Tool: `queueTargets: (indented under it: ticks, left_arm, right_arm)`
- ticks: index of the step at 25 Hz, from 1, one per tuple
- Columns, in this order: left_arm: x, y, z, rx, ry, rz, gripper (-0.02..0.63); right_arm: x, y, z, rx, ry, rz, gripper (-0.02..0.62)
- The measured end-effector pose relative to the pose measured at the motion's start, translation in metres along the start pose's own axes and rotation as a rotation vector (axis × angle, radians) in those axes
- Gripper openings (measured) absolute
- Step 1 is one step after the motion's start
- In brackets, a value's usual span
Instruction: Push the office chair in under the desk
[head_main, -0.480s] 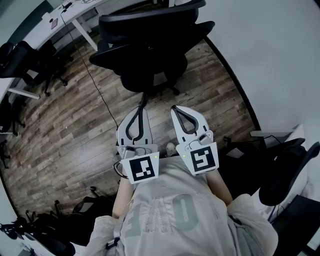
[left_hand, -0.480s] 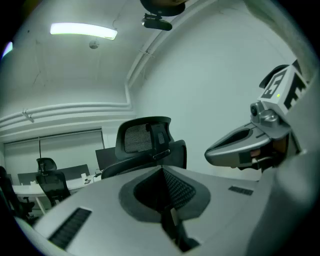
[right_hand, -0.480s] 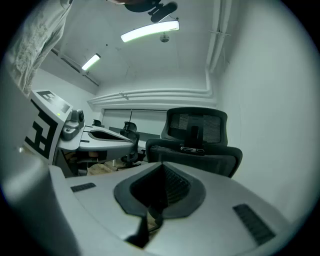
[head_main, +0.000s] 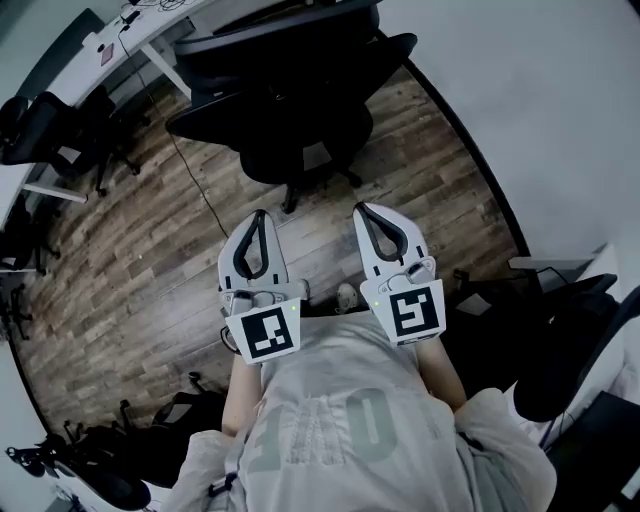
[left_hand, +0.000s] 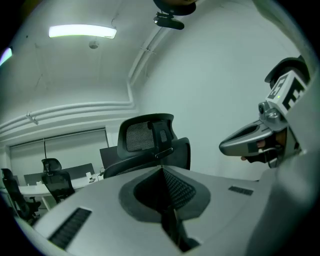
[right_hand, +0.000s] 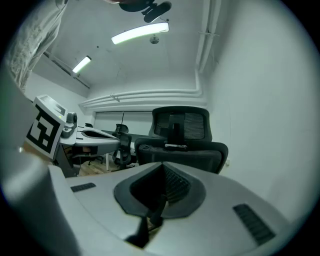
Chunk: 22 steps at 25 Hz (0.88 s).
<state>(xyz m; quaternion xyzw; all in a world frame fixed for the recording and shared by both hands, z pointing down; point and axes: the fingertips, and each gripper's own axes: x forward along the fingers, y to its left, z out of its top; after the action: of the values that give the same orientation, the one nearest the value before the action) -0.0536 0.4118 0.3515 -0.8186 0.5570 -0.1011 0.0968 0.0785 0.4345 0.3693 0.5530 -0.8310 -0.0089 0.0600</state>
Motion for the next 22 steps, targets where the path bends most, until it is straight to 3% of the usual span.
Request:
queueTargets:
  ticks: [7,15,18,22]
  left_arm:
    - [0.022,-0.005,0.012,-0.017,-0.029,0.003,0.017]
    - [0.070,0.003,0.019,-0.050,-0.072,-0.027,0.017]
    - [0.089,0.011,0.020,-0.090,-0.081,-0.032,0.017]
    - [0.112,0.028,0.021,-0.082,-0.103,-0.034,0.017]
  right_arm:
    - [-0.009,-0.037,0.010,0.062,-0.081,-0.068,0.021]
    - [0.010,-0.071,-0.007,0.040,-0.028,-0.143,0.021]
    - [0.028,-0.081,-0.002,0.027,-0.039,-0.140,0.021]
    - [0.065,-0.083,0.015,0.006,-0.052,-0.117,0.021]
